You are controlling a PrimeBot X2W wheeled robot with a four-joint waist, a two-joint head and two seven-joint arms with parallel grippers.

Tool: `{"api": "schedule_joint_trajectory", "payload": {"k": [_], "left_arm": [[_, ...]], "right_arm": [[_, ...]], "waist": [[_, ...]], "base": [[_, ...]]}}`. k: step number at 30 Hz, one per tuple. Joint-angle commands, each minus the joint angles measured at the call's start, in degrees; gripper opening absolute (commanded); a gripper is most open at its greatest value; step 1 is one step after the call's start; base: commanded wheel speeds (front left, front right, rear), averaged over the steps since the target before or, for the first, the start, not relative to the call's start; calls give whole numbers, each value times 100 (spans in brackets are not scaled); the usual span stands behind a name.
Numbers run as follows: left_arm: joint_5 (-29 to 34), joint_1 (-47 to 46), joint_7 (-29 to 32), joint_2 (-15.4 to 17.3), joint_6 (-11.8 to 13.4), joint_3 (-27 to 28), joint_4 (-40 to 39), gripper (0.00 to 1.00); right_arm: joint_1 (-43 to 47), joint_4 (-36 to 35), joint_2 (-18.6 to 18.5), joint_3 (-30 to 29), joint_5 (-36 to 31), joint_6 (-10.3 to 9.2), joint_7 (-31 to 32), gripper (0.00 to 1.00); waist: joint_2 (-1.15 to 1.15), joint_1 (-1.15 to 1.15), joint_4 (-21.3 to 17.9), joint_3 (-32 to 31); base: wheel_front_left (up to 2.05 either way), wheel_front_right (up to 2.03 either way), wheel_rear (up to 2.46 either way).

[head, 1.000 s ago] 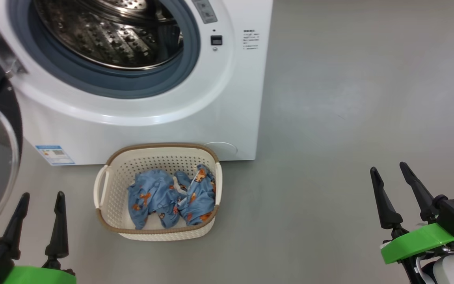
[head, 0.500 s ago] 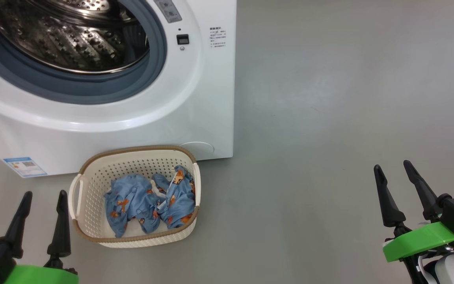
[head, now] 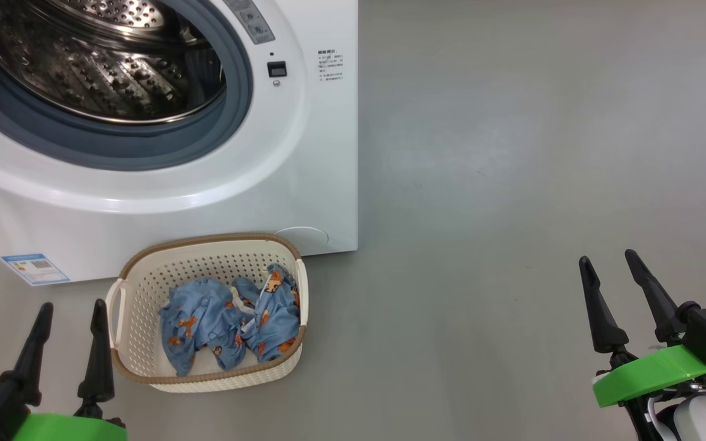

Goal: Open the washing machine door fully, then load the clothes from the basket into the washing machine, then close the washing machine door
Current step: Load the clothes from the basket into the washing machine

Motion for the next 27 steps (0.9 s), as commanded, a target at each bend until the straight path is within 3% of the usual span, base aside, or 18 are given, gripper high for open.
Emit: {"api": "schedule_joint_trajectory", "payload": {"k": [1,9,27], "left_arm": [[-33,-65,-36,131,3,218,-88,100],[-56,-103,-36,127,3,180,-6,100],[-17,-220,-36,119,3,35,-98,100]], "right_arm": [[-64,-132,-77,118,1,25,-52,100],[-66,-155,-85,139,1,25,-52,100],[-131,-179,-47,134,15,25,-52,100]], "waist": [[0,0,7,-16],[0,0,37,12],[0,0,65,133]], "base": [[0,0,0],[17,-65,47],[82,-179,96]]}}
